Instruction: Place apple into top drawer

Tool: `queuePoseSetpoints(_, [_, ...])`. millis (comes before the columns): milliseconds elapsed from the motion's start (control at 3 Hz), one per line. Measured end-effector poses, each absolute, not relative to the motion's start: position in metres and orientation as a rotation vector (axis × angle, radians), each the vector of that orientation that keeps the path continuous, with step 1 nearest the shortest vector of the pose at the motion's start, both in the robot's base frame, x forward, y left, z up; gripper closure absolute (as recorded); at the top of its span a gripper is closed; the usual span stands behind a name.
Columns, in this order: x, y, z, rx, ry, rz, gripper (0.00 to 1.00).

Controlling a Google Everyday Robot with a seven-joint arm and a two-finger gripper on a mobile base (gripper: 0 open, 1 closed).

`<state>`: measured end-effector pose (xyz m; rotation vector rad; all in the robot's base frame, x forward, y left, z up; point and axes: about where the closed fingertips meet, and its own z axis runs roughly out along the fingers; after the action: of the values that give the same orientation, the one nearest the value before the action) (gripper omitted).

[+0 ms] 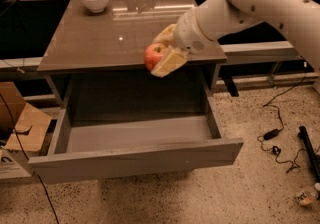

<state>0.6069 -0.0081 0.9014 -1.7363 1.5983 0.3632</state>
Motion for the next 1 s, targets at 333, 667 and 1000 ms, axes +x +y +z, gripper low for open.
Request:
queuePoseSetpoints(333, [0.607,-0.007,0.901,-1.737,1.597,0.364,1.00])
queuePoseSetpoints(667, [0.605,-0.005,0.858,-1.684,1.660,0.411,1.00])
queuePoseSetpoints(1000, [0.603,-0.005,0.821,-1.644,1.707,0.436,1.00])
